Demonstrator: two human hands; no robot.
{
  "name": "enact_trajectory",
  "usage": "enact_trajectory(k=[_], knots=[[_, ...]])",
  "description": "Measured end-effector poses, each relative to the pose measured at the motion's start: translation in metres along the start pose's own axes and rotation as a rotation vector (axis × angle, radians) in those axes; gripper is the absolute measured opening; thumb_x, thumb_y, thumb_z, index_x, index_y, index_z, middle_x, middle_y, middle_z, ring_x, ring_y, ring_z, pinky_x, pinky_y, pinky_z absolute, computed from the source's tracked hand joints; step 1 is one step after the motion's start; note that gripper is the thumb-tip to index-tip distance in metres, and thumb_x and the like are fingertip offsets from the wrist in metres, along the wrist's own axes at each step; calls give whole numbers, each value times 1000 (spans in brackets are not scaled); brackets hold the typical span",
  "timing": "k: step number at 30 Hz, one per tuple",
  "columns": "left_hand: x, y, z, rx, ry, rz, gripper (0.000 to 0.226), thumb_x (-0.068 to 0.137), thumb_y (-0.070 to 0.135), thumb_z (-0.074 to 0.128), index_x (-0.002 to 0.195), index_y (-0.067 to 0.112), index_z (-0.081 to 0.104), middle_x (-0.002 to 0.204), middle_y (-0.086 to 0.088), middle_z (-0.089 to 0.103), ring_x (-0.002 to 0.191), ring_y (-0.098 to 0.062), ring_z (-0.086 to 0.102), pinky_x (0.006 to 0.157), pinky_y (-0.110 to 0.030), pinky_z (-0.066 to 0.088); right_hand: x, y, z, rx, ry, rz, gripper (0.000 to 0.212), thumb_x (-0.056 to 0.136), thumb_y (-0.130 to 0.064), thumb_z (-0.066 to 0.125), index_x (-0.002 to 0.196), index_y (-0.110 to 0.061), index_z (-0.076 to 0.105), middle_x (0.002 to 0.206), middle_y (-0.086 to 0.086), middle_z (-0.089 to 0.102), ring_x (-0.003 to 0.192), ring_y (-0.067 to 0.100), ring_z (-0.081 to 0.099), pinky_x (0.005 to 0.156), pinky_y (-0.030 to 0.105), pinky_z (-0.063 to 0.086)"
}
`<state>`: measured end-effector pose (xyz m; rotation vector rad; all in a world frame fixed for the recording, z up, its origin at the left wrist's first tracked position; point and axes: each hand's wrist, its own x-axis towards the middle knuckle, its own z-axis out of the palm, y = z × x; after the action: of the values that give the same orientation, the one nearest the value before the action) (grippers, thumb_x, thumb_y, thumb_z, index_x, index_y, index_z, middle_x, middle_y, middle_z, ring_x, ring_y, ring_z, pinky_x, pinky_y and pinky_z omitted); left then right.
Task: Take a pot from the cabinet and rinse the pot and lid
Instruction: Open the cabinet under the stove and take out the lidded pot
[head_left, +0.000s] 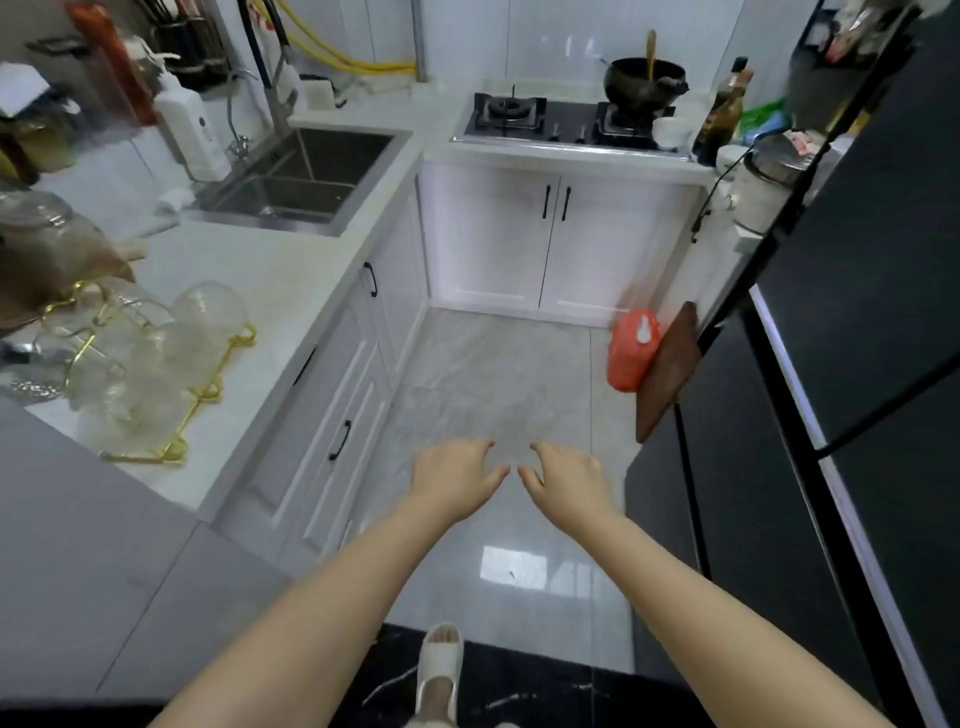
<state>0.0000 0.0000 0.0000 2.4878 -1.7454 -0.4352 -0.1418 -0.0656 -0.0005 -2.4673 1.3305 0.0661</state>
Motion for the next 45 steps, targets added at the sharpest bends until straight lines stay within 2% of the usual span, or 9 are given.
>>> enact_trajectory(k=[6,10,16,20,25,31,38,45], knots=[[21,-36,25,8,-165,-5,56,90,59,37,131,23,51,127,-4,62,115,-25,57,89,-37,48,22,-6,31,-8,-121,67,40,94,-40,39,121,-14,54,120,8,63,111,28,57,94,42,44],[44,-56,35,6,-212,7,55,89,59,37,124,21,55,119,-6,66,108,-26,61,85,-37,51,39,-12,47,-13,-155,110,39,94,-39,40,118,-13,56,120,6,63,108,27,57,91,40,45],[71,-65,46,32,-286,50,54,90,57,38,122,18,56,120,-7,65,108,-29,61,86,-37,49,54,-13,61,-9,-234,161,45,94,-43,40,128,-15,49,125,7,59,113,27,54,92,39,42],[88,-64,49,52,-336,68,57,90,58,35,129,21,53,122,-6,64,110,-28,61,84,-36,47,69,-4,57,9,-260,197,45,94,-42,39,129,-15,46,126,7,59,115,28,54,94,40,42],[119,-58,48,75,-360,36,55,90,59,34,122,20,56,118,-4,66,107,-26,62,83,-36,48,103,16,49,-4,-287,200,45,95,-42,39,130,-16,46,129,7,58,117,27,53,96,39,42],[172,-38,41,64,-356,-36,55,90,58,34,123,19,55,119,-4,67,110,-26,61,86,-36,48,155,49,30,-20,-308,142,47,94,-42,39,132,-15,44,130,7,57,118,27,52,97,39,40],[232,-13,26,33,-300,-102,57,91,59,34,131,22,50,126,-3,63,114,-24,58,86,-35,46,218,82,6,-54,-322,82,49,93,-44,39,131,-13,44,129,9,57,118,29,51,95,40,39],[277,-15,8,37,-279,-138,55,91,58,34,123,18,56,120,-5,66,109,-25,61,85,-35,47,264,84,-6,-78,-349,54,48,94,-43,39,131,-13,43,126,9,58,115,28,52,93,39,40]])
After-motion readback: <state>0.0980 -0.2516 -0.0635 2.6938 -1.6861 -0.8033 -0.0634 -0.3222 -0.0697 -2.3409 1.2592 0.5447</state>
